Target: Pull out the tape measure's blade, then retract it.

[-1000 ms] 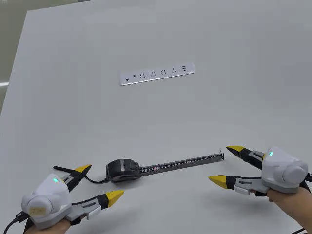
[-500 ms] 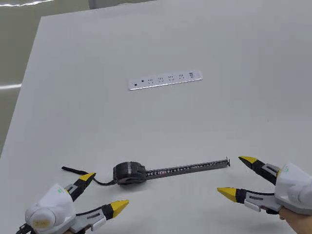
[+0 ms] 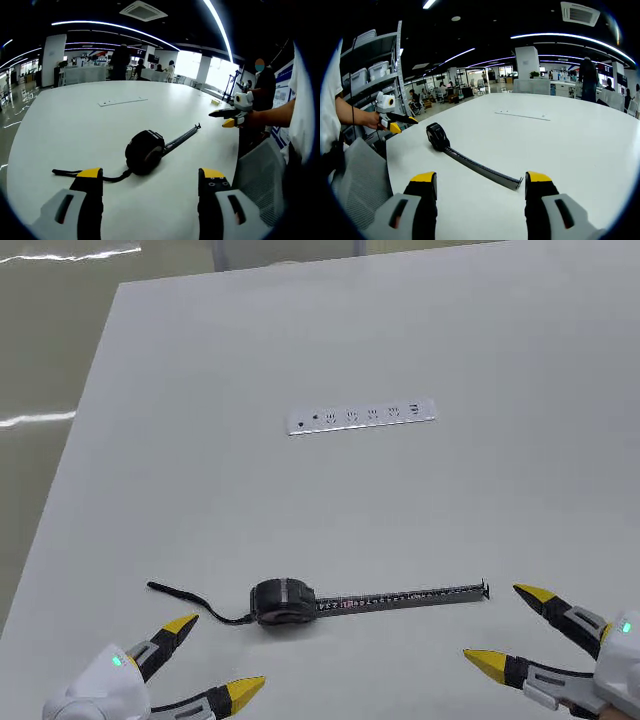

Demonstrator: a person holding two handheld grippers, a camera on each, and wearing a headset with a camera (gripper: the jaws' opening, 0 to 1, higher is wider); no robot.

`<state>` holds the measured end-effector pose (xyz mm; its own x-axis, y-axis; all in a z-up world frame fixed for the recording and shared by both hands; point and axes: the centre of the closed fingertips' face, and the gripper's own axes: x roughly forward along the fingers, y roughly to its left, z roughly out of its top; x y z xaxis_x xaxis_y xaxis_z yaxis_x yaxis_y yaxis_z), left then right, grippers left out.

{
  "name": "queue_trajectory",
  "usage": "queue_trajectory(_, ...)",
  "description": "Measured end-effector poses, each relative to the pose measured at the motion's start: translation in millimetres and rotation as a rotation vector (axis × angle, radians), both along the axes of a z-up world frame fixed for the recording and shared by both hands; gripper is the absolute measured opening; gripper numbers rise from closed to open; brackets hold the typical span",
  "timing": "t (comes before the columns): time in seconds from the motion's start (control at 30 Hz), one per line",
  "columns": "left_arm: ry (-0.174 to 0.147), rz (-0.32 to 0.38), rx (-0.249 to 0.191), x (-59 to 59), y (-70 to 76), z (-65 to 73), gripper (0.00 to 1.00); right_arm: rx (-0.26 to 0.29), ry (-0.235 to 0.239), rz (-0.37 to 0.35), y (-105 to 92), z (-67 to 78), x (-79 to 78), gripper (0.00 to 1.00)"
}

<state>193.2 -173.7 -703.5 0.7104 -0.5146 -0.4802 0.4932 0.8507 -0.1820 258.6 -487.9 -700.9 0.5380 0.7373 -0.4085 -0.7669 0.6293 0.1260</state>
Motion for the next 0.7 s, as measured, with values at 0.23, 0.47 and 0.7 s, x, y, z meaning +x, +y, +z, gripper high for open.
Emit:
queue_trajectory(0.23,-0.001,0.012,-0.001,-9.3,1.2,1.3,0.77,0.005,0.000,-0.006,-1.2,0.1,-7.0,0.73)
queue_trajectory(0.47,-0.008,0.024,-0.004,-17.5,6.4,4.7,0.77,0.016,0.000,-0.011,-4.0,2.5,-15.1,0.73)
queue_trajectory(0.7,-0.016,0.022,-0.015,-26.4,11.4,6.8,0.77,0.029,-0.005,-0.011,-2.2,2.0,-26.6,0.73)
